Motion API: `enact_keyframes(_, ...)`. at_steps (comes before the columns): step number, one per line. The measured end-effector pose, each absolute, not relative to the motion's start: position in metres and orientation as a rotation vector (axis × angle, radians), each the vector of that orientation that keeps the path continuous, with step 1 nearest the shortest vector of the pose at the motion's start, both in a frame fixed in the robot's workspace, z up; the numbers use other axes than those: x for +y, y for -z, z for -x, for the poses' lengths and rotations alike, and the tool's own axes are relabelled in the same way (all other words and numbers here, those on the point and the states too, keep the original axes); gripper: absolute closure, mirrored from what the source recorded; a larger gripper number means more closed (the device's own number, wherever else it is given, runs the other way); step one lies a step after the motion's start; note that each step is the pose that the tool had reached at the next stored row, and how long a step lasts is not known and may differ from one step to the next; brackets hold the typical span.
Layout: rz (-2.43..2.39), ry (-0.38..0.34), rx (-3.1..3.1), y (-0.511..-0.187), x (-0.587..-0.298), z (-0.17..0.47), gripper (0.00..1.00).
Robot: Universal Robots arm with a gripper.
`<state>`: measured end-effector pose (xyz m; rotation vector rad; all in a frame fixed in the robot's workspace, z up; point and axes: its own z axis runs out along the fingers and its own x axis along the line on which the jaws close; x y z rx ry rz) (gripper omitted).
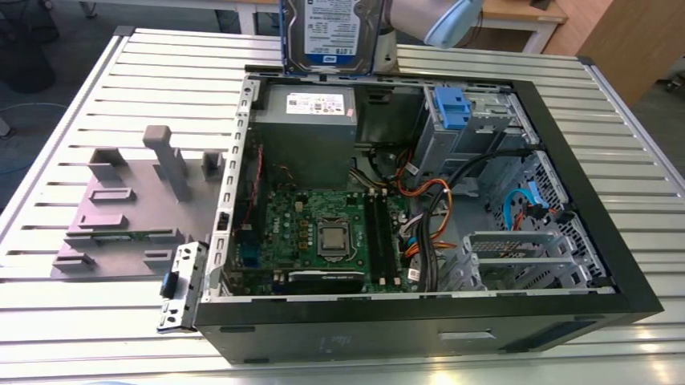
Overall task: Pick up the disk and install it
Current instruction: 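Pick up the disk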
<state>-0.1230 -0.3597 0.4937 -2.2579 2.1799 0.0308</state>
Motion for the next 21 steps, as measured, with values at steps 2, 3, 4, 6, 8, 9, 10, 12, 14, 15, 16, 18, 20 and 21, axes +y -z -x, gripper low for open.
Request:
enact_keyframes(2,2.258,-0.031,2.18,-0.4937,-0.3597,0.1225,0.64)
enact_keyframes(3,2.258,-0.031,2.18,-0.4937,-0.3597,0.1222,0.64)
enact_keyframes(4,2.258,-0.031,2.18,-0.4937,-0.3597,0.1219,0.64)
enact_keyframes(6,2.258,-0.031,2.18,-0.4937,-0.3597,0.1214,0.64)
enact_keyframes(8,2.258,-0.031,2.18,-0.4937,-0.3597,0.1208,0.64)
enact_keyframes(9,2.258,-0.031,2.18,-0.4937,-0.3597,0.1206,0.64)
enact_keyframes(10,2.258,-0.031,2.18,-0.4937,-0.3597,0.1203,0.64)
enact_keyframes(12,2.258,-0.031,2.18,-0.4937,-0.3597,0.1198,0.64)
enact_keyframes(14,2.258,-0.031,2.18,-0.4937,-0.3597,0.1192,0.64)
enact_keyframes(15,2.258,-0.031,2.18,-0.4937,-0.3597,0.1189,0.64)
enact_keyframes(16,2.258,-0.031,2.18,-0.4937,-0.3597,0.1186,0.64)
enact_keyframes(18,2.258,-0.031,2.18,-0.4937,-0.3597,0.1181,0.64)
enact_keyframes(20,2.258,-0.031,2.18,-0.4937,-0.3597,0.1176,0.64)
enact_keyframes(21,2.258,-0.031,2.18,-0.4937,-0.3597,0.1173,0.64)
